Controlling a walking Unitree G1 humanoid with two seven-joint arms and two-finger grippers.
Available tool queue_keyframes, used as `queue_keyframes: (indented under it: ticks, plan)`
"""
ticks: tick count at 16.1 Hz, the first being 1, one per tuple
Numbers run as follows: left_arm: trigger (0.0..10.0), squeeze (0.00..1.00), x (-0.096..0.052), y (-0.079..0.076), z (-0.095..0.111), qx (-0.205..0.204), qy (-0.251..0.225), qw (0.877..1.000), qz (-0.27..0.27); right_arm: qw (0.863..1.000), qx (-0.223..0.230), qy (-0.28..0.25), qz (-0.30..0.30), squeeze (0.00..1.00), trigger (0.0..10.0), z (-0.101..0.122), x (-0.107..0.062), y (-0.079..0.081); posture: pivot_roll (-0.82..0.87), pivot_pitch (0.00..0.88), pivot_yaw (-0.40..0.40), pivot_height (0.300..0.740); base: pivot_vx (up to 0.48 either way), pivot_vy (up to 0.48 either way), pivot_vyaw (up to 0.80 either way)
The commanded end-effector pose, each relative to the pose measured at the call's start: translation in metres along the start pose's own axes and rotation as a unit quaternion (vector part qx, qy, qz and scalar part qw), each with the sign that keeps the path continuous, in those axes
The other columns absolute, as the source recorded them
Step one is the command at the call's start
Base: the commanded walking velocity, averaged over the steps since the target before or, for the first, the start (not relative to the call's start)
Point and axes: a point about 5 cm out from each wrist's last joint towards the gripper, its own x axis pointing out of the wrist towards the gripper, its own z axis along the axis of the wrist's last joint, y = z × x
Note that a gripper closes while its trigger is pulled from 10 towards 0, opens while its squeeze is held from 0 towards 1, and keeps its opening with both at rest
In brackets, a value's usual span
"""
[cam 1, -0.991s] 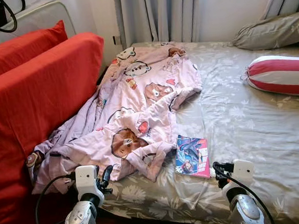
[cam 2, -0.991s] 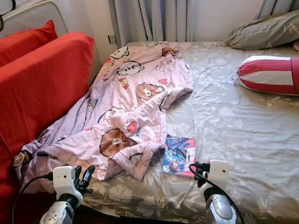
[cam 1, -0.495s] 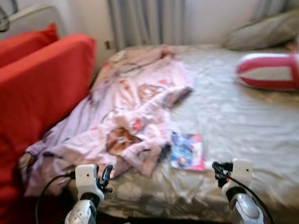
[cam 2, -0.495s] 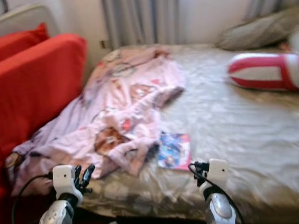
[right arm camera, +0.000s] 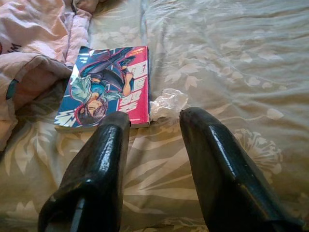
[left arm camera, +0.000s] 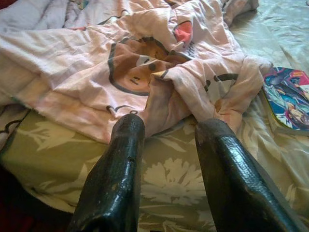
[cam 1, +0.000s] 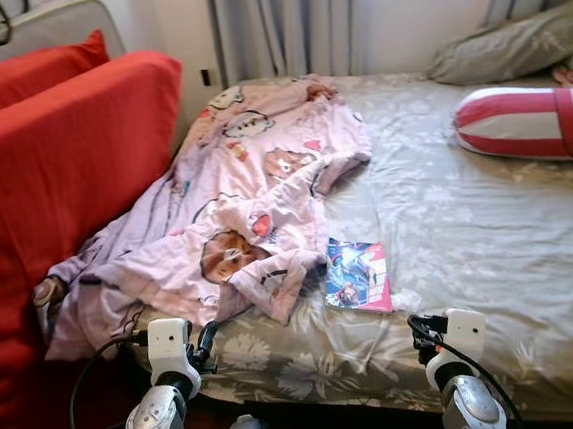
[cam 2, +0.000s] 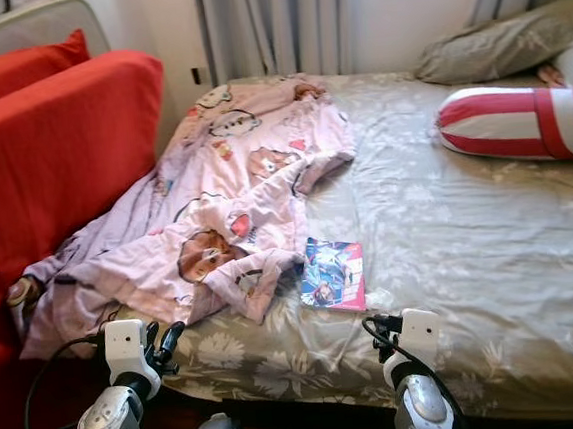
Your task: Clean up the room
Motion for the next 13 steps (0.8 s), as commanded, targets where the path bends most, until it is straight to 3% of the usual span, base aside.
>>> queue_keyframes:
  ticks: [1,13]
  plan:
    - [10.0,0.00,0.0021,0.0009,0.0043,-0.001,-0.005,1.000,0.000,1.000,0.000,-0.003,0.005,0.00,10.0,0.0019,0.0010,0.0020,0.01,0.024,0.017,0.640,0.000,0.000,0.00]
    - [10.0,0.00,0.0030,0.0017,0.0044,0.000,0.000,1.000,-0.003,1.000,-0.004,0.009,0.014,0.00,10.0,-0.0033,-0.0005,0.0041,0.02,0.027,0.017,0.640,0.282,0.000,0.00]
